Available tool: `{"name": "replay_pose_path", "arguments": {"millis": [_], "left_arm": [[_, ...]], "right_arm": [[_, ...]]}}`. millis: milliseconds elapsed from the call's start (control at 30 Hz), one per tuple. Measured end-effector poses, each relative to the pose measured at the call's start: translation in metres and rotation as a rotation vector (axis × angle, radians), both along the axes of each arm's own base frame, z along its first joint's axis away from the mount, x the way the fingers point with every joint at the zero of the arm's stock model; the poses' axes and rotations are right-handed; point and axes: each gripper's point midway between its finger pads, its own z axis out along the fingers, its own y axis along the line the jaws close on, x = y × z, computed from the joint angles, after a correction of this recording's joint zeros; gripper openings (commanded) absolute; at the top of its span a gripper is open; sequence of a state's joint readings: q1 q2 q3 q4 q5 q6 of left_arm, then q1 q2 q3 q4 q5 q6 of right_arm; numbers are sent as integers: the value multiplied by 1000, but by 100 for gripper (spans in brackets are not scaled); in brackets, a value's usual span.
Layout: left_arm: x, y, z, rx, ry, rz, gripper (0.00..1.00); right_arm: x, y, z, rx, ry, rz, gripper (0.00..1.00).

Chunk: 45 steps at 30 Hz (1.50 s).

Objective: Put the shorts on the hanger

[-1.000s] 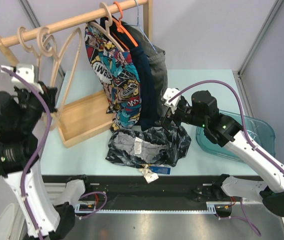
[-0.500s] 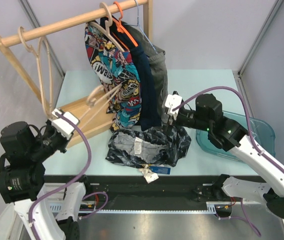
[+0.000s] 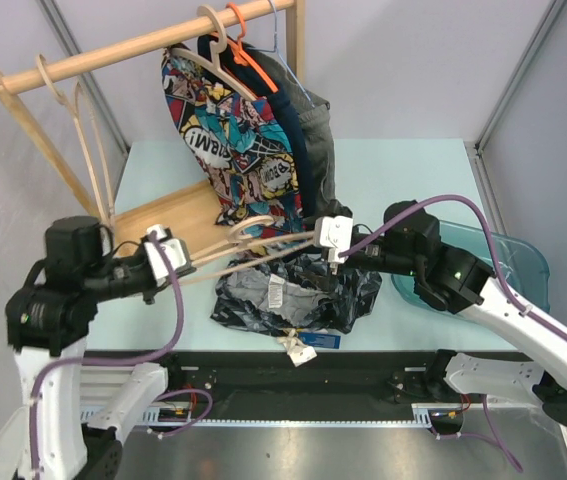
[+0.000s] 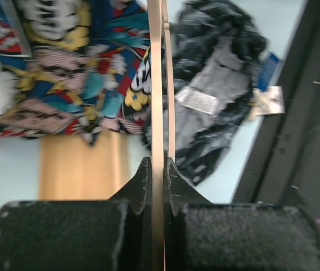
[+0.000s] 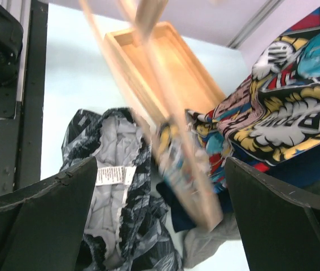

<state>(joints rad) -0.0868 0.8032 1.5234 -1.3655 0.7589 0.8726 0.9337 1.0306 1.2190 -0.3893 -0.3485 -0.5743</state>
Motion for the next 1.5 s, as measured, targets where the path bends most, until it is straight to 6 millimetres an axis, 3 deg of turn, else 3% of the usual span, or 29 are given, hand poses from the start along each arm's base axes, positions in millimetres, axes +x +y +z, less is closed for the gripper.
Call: {"name": "replay_pose_path", "arguments": {"millis": [167, 467, 633, 667, 733, 767, 800, 833, 900, 933, 967, 1067, 1167, 1333, 1500], "left_arm": [[8, -17, -29, -20, 164, -89, 0], [19, -55, -38, -87, 175, -270, 0], [22, -71, -38, -113, 155, -364, 0], [23, -73, -37, -118, 151, -371, 0], [30, -76, -38, -127, 135, -379, 0], [34, -78, -38, -130, 122, -380, 1], [37, -79, -39, -136, 117, -379, 7], [40, -81, -40, -142, 112, -380, 24], [46, -83, -45, -156, 115, -374, 38], [48, -85, -47, -164, 113, -374, 52], [50, -86, -48, -170, 116, -371, 55], [60, -87, -55, -178, 132, -334, 63], [71, -85, -70, -164, 161, -274, 64], [95, -74, -119, -121, 314, -102, 66], [110, -59, -160, -69, 431, 81, 66]], "right_arm": [[-1, 4, 6, 21, -18, 10, 100], [1, 13, -12, -24, 24, 38, 76], [20, 7, -32, -66, 86, 20, 50], [24, 5, -34, -71, 92, 16, 38], [28, -1, -39, -79, 118, 17, 24], [28, -3, -42, -85, 132, 20, 5], [26, -5, -44, -91, 140, 29, 0], [25, -6, -46, -96, 146, 41, 0], [22, -9, -52, -115, 169, 55, 0], [21, -12, -54, -122, 176, 58, 0], [22, -13, -55, -127, 181, 54, 0], [28, -27, -60, -149, 188, 18, 0], [31, -49, -65, -189, 188, -28, 0], [11, -82, -74, -276, 186, -55, 0], [4, -97, -90, -355, 221, -70, 0]]}}
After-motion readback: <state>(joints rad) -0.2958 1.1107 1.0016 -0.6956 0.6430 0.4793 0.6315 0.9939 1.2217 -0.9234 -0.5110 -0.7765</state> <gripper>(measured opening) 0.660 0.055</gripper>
